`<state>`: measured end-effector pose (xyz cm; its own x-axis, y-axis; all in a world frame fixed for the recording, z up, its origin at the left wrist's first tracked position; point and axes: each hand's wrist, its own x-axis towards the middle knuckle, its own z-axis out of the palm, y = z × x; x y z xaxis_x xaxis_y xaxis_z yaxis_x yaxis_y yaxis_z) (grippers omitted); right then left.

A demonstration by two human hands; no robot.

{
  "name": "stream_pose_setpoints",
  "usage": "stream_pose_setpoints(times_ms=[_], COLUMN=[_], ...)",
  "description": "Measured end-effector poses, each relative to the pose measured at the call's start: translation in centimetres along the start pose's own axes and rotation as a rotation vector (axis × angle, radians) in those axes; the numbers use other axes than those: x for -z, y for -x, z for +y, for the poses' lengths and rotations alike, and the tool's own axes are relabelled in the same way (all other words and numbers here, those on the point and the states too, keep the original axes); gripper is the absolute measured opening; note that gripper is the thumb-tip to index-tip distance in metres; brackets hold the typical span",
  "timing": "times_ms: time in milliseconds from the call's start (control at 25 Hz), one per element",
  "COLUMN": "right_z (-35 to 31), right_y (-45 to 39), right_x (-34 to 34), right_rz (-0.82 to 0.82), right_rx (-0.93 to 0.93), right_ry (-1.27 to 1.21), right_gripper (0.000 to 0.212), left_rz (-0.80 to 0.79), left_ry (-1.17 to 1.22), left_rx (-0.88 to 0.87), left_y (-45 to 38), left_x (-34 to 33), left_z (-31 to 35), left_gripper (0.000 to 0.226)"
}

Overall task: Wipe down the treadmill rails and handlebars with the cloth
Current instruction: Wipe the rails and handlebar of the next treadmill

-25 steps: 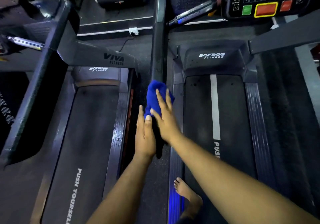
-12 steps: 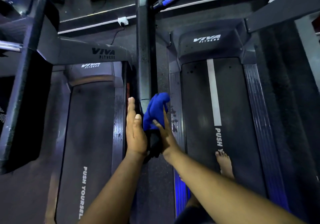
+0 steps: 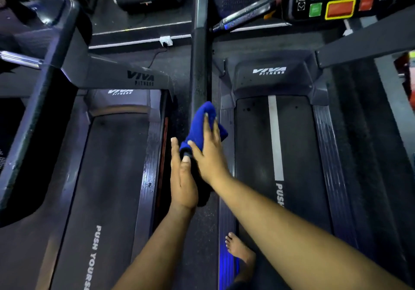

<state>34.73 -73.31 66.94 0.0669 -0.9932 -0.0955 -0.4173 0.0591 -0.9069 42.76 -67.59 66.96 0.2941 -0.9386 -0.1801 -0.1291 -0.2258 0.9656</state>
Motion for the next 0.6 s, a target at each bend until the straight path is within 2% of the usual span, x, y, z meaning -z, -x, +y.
stream_pose_setpoints(times_ms=[40, 160, 240, 360, 440, 600], right_z=[-1.2, -3.7, -3.5, -1.6, -0.9, -3.3], right_y=[-2.3, -11.2, -12.0, -8.1, -7.6, -18.7], right_x=[0.2, 1.6, 2.0, 2.4, 2.4, 2.2], right_rz=[-0.029, -0.064, -0.096, -0.122, -0.153, -0.154], right_rx=[0.003, 0.002, 0.028, 0.130, 0.148, 0.130], right_ry=[0.150, 0.344, 0.378, 0.254, 0.295, 0.500], right_gripper=[0.079, 0.080, 0.077, 0.067, 0.069, 0.070], left_rz=[0.013, 0.007, -0.011, 0.020, 0.024, 0.022], left_ry=[-0.001, -0.126, -0.239, -0.245, -0.264, -0.458], left_rx=[0.002, 0.006, 0.024, -0.005, 0.022, 0.039], left_y=[-0.1, -0.1, 0.0, -1.3, -3.0, -7.3], left_x=[0.0, -0.5, -0.7, -1.1, -1.7, -3.0], left_z=[0.0, 0.7, 1.1, 1.4, 1.8, 3.4], left_gripper=[0.061, 0.064, 0.071, 0.072, 0.077, 0.082])
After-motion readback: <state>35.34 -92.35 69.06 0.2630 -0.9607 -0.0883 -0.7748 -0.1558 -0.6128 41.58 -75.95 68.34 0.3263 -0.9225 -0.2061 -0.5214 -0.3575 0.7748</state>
